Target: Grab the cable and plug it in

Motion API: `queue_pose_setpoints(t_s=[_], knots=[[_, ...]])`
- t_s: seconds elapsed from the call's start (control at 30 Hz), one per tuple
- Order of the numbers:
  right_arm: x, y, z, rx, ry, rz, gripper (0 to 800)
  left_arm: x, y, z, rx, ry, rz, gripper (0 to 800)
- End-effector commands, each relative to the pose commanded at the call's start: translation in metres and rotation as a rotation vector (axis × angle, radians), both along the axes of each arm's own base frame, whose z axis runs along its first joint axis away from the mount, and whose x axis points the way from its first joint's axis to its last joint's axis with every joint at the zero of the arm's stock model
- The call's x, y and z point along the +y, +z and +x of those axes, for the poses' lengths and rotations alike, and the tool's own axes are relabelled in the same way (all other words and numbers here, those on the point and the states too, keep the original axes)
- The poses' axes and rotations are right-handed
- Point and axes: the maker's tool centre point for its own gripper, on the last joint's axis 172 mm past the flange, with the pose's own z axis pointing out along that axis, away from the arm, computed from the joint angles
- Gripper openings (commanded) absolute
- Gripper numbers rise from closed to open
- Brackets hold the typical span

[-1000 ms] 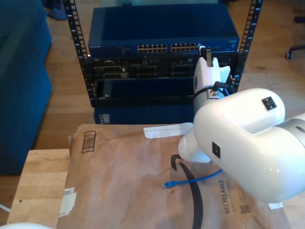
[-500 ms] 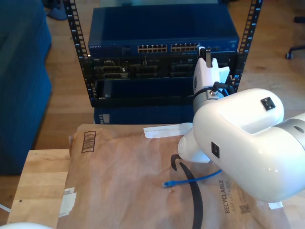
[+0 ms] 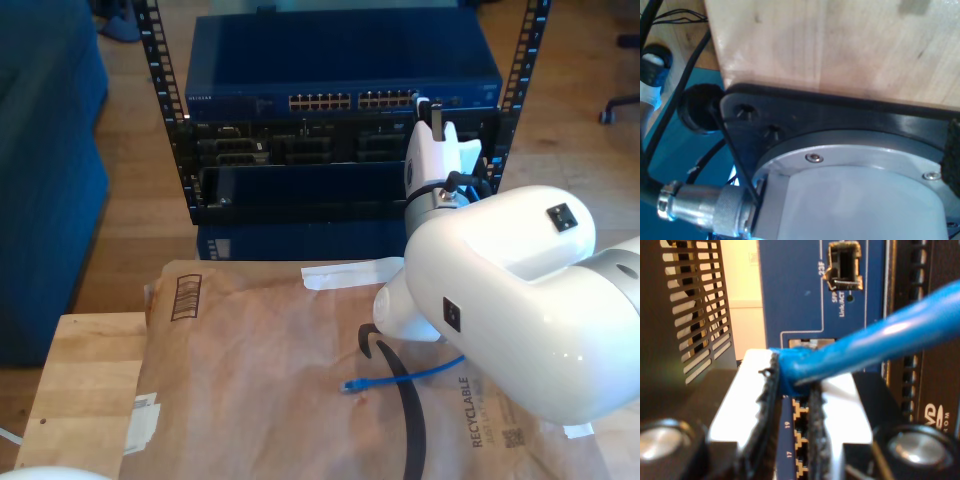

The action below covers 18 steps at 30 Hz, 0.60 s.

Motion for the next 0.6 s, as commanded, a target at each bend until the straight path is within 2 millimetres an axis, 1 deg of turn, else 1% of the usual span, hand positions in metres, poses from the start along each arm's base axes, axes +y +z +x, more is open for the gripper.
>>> queue_pose_setpoints(t_s=[0.4, 0.6], knots=[[0.0015, 0.0002, 0.0016, -0.003, 0.003, 0.000, 0, 0.0003, 0.0002, 0.0000, 0.000, 0.000, 0.002, 799], [0.0006, -0.0043, 0.0021, 0.002, 0.001, -0.001, 0, 0.0003, 0.0002, 0.0000, 0.000, 0.000, 0.002, 800]])
